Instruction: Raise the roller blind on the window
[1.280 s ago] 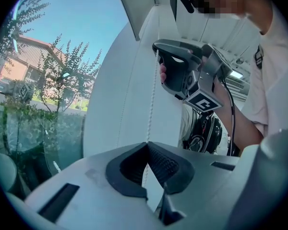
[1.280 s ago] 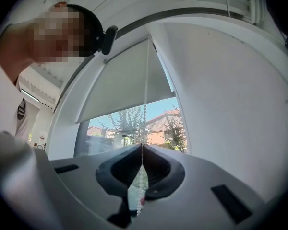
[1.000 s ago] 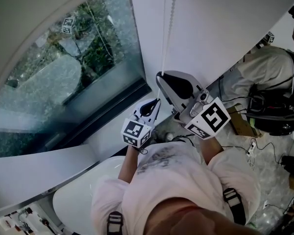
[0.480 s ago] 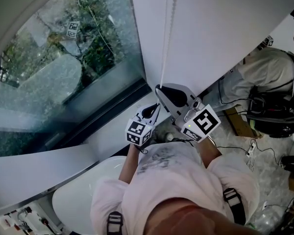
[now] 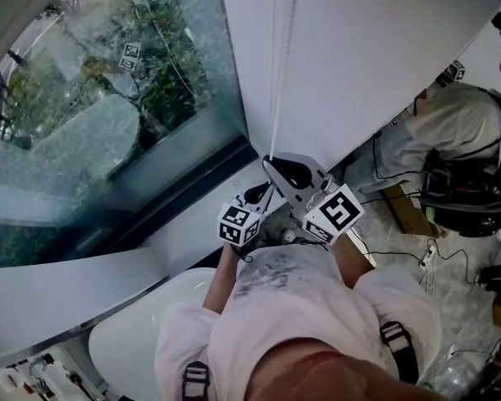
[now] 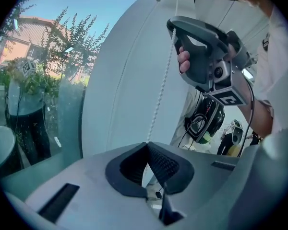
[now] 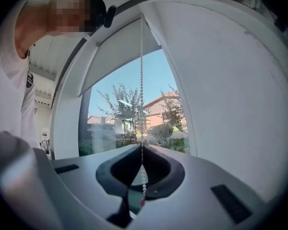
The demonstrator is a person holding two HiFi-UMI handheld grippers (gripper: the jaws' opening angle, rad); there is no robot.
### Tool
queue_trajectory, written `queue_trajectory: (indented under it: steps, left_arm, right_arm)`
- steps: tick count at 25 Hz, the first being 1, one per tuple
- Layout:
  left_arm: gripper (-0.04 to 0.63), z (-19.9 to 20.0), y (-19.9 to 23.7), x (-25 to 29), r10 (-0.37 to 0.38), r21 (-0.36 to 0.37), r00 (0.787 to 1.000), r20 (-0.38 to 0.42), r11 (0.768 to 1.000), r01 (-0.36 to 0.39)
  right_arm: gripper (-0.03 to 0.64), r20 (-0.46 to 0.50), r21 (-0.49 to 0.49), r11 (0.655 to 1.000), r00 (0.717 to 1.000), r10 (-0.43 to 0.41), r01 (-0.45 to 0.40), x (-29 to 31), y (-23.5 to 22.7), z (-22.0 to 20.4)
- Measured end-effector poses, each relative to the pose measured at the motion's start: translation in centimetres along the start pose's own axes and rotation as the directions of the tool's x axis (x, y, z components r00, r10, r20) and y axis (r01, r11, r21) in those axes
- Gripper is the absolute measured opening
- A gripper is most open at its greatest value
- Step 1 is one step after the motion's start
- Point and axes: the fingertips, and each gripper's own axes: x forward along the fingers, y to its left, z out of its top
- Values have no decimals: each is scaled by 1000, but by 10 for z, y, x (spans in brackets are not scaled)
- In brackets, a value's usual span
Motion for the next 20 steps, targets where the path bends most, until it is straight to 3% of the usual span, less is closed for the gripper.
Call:
queue_trajectory:
  steps: [15,20]
  left_arm:
    - [8,-37,4,5,-19,-39,996,-90,999,16]
    - [9,-26,-10,-5,-34,-5,995,-95,999,34]
  right_arm:
    - [64,-48,-7,1000,999,-9,8,1,0,-37]
    - [64,-50,-17,1000,999,8,-9,-2,2,-34]
